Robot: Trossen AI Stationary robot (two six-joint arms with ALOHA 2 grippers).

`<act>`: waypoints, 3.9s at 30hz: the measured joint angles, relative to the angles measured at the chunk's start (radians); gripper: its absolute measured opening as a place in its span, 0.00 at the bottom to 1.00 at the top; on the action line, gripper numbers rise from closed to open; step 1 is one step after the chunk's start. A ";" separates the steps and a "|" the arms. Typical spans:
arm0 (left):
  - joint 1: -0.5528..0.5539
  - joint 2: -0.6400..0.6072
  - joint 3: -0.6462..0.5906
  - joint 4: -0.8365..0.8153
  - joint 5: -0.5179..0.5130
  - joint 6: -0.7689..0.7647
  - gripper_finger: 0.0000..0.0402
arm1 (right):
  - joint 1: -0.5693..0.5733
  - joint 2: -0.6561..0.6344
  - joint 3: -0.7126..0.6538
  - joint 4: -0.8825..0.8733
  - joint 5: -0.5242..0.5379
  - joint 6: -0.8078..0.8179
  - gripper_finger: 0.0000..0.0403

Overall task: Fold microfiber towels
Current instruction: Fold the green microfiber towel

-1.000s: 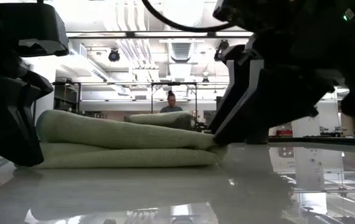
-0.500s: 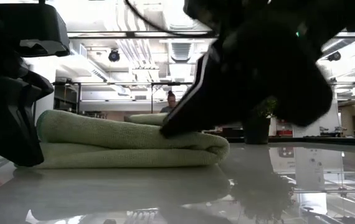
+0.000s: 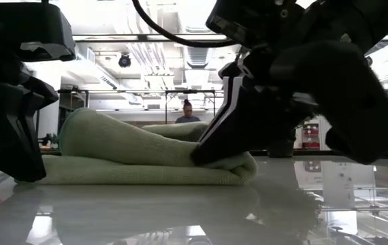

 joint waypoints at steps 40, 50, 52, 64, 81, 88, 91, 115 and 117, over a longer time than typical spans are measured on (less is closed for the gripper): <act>0.026 -0.094 -0.110 0.217 -0.039 0.139 0.00 | -0.049 -0.084 0.041 -0.039 0.037 -0.151 0.33; 0.027 -0.144 -0.109 0.210 0.008 0.147 0.00 | -0.188 -0.087 -0.080 -0.026 0.038 -0.044 0.33; 0.028 -0.174 -0.116 0.193 0.010 0.148 0.00 | -0.195 -0.095 -0.096 -0.008 0.038 -0.048 0.33; 0.216 -0.378 -0.226 0.089 -0.060 0.252 0.00 | -0.200 -0.151 -0.173 0.127 0.036 -0.201 0.33; 0.413 -0.356 -0.418 0.391 0.000 0.299 0.28 | -0.219 -0.158 -0.217 0.131 0.027 -0.192 0.33; 0.412 -0.339 -0.424 0.402 0.043 0.301 0.28 | -0.219 -0.158 -0.217 0.136 0.027 -0.190 0.33; 0.412 -0.332 -0.421 0.431 0.052 0.322 0.28 | -0.219 -0.158 -0.218 0.137 0.027 -0.189 0.33; 0.413 -0.334 -0.410 0.447 0.068 0.405 0.01 | -0.219 -0.158 -0.220 0.145 0.027 -0.190 0.33; 0.413 -0.334 -0.413 0.446 0.071 0.406 0.02 | -0.219 -0.158 -0.220 0.145 0.027 -0.190 0.33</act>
